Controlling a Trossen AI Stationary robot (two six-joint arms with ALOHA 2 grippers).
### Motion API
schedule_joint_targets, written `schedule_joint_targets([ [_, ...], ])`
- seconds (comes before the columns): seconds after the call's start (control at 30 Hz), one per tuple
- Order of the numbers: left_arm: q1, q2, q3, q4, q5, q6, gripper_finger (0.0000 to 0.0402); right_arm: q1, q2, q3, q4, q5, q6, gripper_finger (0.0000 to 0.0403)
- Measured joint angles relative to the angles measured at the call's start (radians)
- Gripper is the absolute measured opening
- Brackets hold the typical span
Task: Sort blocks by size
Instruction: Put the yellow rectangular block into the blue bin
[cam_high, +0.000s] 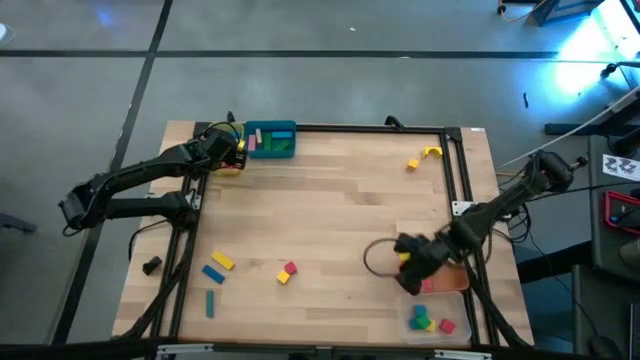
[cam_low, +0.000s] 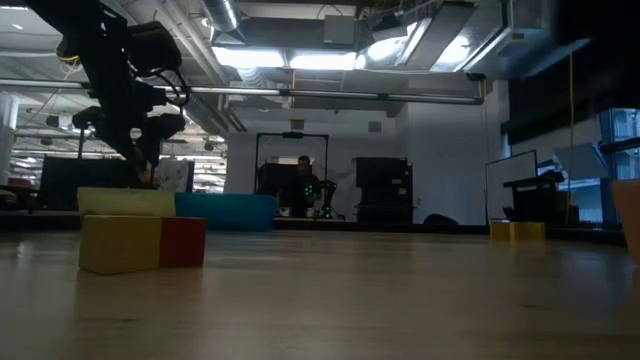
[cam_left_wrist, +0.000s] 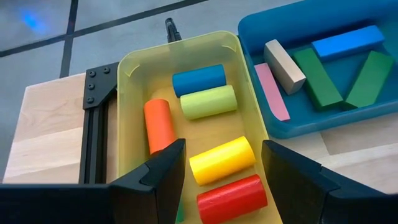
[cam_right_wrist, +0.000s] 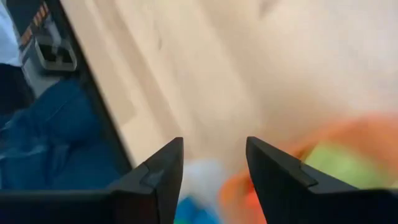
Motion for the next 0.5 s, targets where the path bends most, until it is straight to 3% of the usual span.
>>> schedule_joint_targets([
  [0.3,-0.005,-0.004,0.014,0.006,0.008,0.212,0.0196,-0.292,-0.052,0.0,-0.107,0.11,-0.316,0.0175],
  [0.5,-0.057,-0.033,0.097,0.001,0.098,0.357,0.0196,-0.469,-0.051,0.0,-0.122,0.111,-0.524,0.0175],
])
